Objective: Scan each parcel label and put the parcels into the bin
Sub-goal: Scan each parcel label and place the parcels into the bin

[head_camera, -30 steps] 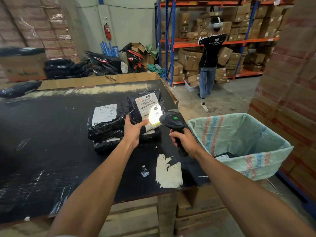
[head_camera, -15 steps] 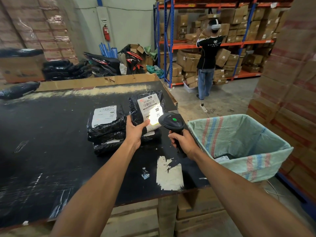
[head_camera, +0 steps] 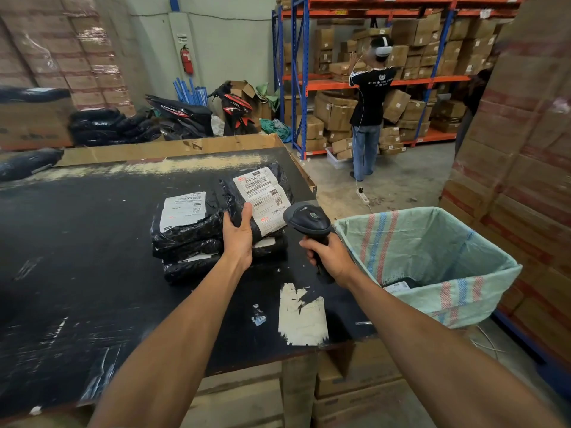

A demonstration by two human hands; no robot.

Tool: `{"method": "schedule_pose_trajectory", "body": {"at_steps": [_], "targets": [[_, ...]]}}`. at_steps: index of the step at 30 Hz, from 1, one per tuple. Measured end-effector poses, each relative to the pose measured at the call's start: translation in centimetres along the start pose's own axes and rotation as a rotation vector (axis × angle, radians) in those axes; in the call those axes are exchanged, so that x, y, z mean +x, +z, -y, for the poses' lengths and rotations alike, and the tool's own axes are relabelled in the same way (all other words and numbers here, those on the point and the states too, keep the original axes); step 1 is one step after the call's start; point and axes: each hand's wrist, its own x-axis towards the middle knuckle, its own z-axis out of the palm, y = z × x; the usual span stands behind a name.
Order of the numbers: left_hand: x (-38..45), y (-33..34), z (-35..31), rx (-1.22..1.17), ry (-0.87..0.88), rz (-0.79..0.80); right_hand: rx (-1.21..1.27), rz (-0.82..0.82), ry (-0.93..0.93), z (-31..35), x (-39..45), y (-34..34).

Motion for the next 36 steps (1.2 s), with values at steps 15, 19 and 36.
{"method": "schedule_pose_trajectory", "body": {"at_steps": [15, 19, 36], "targets": [[1.0, -1.0, -1.0, -0.053, -0.054, -0.011, 0.042, 0.019, 0.521, -3.2, -0.4, 0.0], [-0.1, -0.3, -0.3, 0.004, -0.107, 0.054, 0.233, 0.071, 0.562, -4.2, -0.1, 1.0], [-0.2, 15.4, 7.5, 0.348, -0.46, 0.292, 0.828, -0.19, 0.457, -7.3, 6.7, -16.7]]}}
